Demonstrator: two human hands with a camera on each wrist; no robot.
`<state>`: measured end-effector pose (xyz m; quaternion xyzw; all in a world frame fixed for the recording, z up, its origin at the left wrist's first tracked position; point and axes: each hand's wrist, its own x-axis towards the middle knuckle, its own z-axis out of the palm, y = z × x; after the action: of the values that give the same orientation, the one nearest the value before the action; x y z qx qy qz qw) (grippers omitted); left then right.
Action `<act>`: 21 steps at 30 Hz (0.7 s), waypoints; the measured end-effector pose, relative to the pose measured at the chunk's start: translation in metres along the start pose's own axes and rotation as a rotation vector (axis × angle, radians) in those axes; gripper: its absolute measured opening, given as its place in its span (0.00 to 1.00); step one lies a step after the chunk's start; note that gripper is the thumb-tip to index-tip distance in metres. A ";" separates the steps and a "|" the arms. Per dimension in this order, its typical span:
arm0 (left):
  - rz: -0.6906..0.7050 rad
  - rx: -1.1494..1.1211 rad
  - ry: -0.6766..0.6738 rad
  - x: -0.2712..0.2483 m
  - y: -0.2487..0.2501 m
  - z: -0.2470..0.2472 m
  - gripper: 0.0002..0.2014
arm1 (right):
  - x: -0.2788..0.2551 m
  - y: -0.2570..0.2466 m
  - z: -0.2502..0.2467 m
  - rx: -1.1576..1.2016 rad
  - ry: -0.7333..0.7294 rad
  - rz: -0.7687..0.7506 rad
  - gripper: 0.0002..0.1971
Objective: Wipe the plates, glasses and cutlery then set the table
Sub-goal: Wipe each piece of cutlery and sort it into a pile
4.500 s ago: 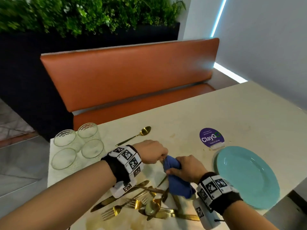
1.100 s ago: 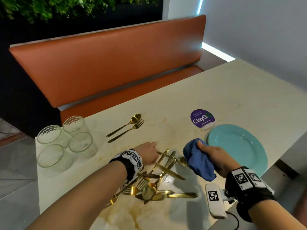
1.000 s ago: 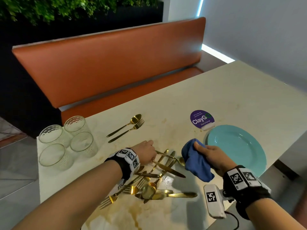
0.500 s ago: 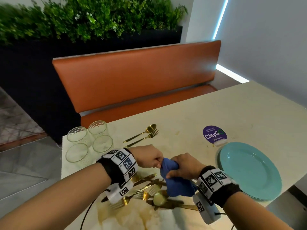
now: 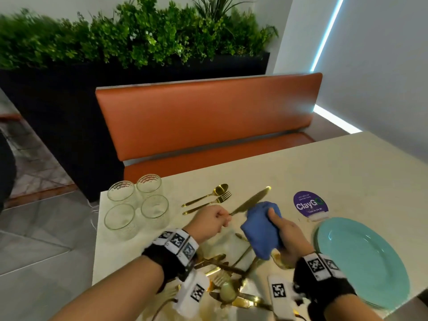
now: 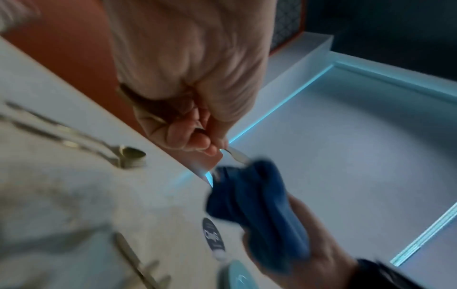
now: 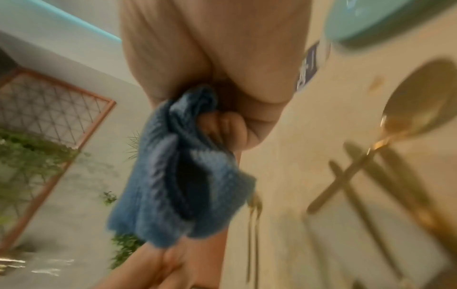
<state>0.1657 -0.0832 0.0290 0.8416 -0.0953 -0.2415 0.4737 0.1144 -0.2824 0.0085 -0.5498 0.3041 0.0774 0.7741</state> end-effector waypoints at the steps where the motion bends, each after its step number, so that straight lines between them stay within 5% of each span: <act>1: -0.014 -0.012 -0.011 0.001 0.002 0.012 0.11 | 0.003 0.001 0.012 0.079 -0.002 0.015 0.23; 10: -0.045 -0.290 -0.086 -0.011 0.020 0.035 0.10 | 0.026 -0.026 0.024 0.274 0.089 -0.062 0.21; 21: -0.070 -0.211 -0.045 -0.009 0.003 0.023 0.17 | 0.038 -0.032 0.015 0.331 0.153 -0.105 0.19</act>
<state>0.1467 -0.0986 0.0249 0.7841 -0.0506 -0.2854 0.5488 0.1648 -0.2892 0.0163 -0.4342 0.3413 -0.0565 0.8317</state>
